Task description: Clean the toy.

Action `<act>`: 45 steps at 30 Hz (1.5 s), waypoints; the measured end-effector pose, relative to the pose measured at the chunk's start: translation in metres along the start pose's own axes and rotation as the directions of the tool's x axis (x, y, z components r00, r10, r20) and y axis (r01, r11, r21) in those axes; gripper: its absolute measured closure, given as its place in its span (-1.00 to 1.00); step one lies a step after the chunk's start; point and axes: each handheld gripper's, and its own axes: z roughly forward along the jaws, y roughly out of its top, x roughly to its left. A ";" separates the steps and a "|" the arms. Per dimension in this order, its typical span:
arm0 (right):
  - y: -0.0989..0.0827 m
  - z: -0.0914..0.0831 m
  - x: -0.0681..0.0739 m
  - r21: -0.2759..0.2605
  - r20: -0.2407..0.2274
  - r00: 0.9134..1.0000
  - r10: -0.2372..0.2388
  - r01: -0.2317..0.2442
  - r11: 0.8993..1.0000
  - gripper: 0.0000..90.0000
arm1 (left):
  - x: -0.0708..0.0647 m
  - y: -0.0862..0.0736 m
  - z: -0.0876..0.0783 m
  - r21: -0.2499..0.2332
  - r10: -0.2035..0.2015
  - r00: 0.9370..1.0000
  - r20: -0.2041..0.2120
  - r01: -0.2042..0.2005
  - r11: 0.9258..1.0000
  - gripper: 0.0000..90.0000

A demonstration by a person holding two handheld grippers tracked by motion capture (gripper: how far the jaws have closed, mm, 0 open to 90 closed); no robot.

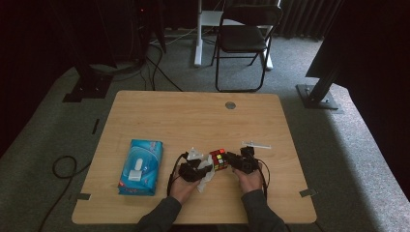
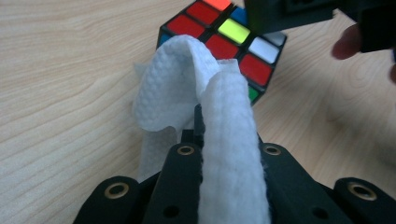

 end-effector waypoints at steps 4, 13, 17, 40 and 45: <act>0.000 0.000 0.001 -0.004 0.005 1.000 0.001 -0.001 1.000 0.54 | 0.001 0.001 0.002 0.007 0.001 1.000 -0.026 -0.001 1.000 0.90; -0.001 -0.003 0.001 0.003 0.024 1.000 0.012 -0.012 1.000 0.52 | 0.007 0.003 0.017 0.035 -0.017 0.997 -0.072 0.020 0.999 0.91; -0.001 -0.003 0.000 0.000 0.022 1.000 0.015 -0.015 1.000 0.52 | 0.009 0.002 0.017 0.031 -0.017 0.998 -0.062 0.019 0.999 0.90; -0.002 -0.003 -0.001 -0.005 0.016 1.000 0.021 -0.021 1.000 0.51 | 0.009 0.025 -0.004 -0.066 -0.046 0.999 -0.006 0.045 0.997 0.84; -0.002 -0.003 -0.001 -0.005 0.014 1.000 0.022 -0.022 1.000 0.51 | 0.016 0.022 0.003 -0.052 -0.074 0.997 -0.009 0.074 0.996 0.84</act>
